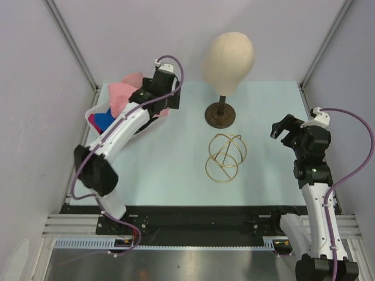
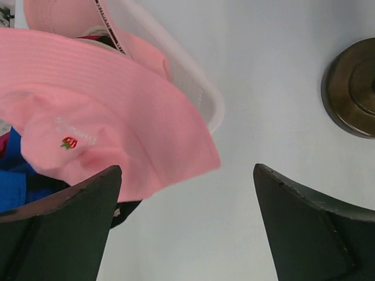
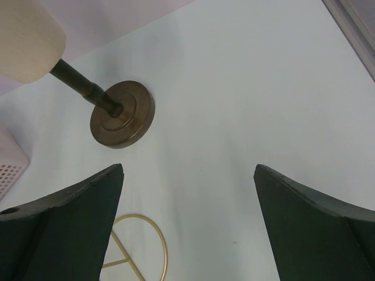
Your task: Stack the hats
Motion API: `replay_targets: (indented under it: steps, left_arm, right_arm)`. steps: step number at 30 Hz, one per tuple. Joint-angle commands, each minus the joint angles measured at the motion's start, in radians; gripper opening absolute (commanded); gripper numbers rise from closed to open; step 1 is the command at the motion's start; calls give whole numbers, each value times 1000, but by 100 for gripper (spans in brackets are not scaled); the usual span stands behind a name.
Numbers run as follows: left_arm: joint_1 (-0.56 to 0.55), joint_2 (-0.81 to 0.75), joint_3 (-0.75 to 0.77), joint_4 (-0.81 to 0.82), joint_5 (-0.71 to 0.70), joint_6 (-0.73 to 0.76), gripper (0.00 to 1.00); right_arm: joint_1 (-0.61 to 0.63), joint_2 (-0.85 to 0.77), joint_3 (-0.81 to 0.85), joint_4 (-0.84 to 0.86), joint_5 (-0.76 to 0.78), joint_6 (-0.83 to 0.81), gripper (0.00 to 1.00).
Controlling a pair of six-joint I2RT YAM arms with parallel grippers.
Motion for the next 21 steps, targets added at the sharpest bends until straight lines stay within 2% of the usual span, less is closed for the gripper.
replay_targets:
  steps: [1,6,11,14,19,21]
  left_arm:
    - [-6,191,198,-83,-91,-17,100]
    - [-6,316,322,-118,-215,-9,100]
    - [-6,333,298,-91,-270,25,99]
    - [-3,336,271,-83,-280,39,94]
    - [7,345,237,-83,-250,42,75]
    - [13,342,234,-90,-244,37,61]
  right_arm:
    - [-1,-32,7,-13,-40,52,100]
    - [0,-55,-11,-23,-60,77,100]
    - [2,-55,-30,-26,-64,81,100]
    - [2,-46,-34,-19,-67,83,100]
    - [2,-21,-24,3,-77,86,100]
    - [2,-15,-15,6,-87,86,100]
